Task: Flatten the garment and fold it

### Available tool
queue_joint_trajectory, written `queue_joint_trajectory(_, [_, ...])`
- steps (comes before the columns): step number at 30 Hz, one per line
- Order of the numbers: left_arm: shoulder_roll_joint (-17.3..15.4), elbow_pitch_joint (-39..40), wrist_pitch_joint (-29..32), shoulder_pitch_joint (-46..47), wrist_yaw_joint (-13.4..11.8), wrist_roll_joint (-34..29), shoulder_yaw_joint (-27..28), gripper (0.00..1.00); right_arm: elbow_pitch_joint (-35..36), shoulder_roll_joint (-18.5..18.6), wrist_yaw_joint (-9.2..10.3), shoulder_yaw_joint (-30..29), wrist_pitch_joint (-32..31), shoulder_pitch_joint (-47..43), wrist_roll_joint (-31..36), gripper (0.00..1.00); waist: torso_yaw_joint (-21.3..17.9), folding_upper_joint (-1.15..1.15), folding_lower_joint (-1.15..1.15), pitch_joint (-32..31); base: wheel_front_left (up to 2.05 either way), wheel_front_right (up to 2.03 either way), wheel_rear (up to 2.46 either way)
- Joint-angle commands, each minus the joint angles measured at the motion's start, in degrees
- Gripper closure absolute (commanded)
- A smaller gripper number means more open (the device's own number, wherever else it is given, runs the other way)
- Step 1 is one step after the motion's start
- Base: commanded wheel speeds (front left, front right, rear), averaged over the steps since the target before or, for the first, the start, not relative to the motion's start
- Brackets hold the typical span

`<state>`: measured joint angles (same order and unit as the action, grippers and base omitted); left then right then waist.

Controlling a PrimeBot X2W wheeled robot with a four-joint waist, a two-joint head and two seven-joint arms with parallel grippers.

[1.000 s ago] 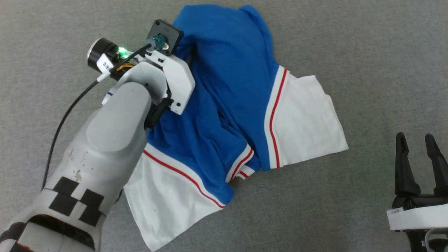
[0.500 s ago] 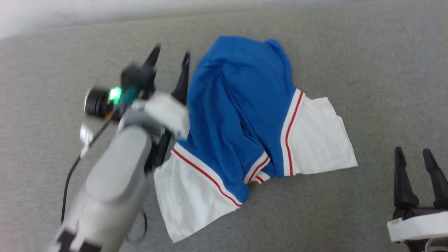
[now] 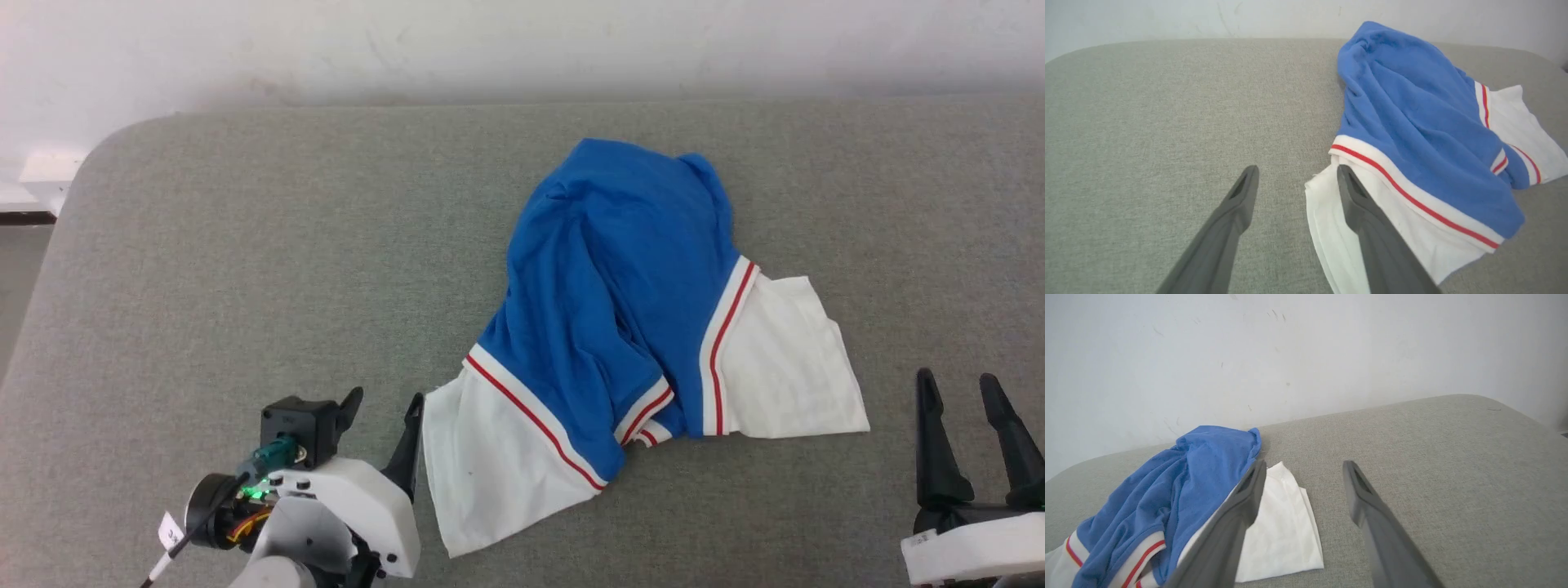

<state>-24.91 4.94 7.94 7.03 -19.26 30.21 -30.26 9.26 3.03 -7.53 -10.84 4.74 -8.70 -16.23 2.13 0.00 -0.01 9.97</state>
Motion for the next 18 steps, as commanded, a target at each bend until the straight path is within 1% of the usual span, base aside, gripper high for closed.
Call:
queue_joint_trajectory(1, [-0.24, 1.25, 0.9, -0.51, 0.13, 1.09, 0.12, 0.0, -0.1, -0.15, 0.04, 0.18, 0.25, -0.41, -0.2, 0.0, 0.41, 0.0, 0.01, -0.15, 0.0, 0.0, 0.0])
queue_joint_trajectory(3, [-0.74, 1.53, 2.93, -0.63, 0.87, 1.44, -0.98, 0.0, -0.14, -0.15, 0.04, 0.37, 0.26, -0.24, -0.16, 0.0, 0.33, 0.0, 0.01, 0.06, 0.0, 0.0, 0.0])
queue_joint_trajectory(5, [-0.57, 1.05, 4.68, -0.23, 1.29, 2.02, -1.71, 0.0, -0.17, -0.15, 0.04, 0.61, 0.26, -0.03, -0.1, 0.0, 0.11, 0.0, 0.01, 0.3, 0.0, 0.0, 0.0])
queue_joint_trajectory(6, [-0.93, 0.48, 5.56, 0.27, 1.6, 1.54, -2.4, 0.0, -0.17, -0.15, 0.04, 0.85, 0.23, 0.1, -0.07, 0.0, -0.15, 0.0, 0.01, 0.48, 0.0, 0.0, 0.0])
queue_joint_trajectory(10, [-0.68, -2.44, 8.41, 2.34, 2.47, 1.48, -3.91, 0.0, -0.15, -0.15, 0.04, 1.32, 0.23, 0.5, -0.1, 0.0, -1.24, 0.0, 0.01, 1.46, 0.0, 0.0, 0.0])
queue_joint_trajectory(18, [1.09, -8.45, 12.53, 5.01, 3.09, 3.87, -4.42, 0.0, -0.2, -0.15, 0.04, 0.97, 0.69, 1.02, -0.45, 0.0, -3.73, 0.0, 0.01, 3.59, 0.0, 0.0, 0.0])
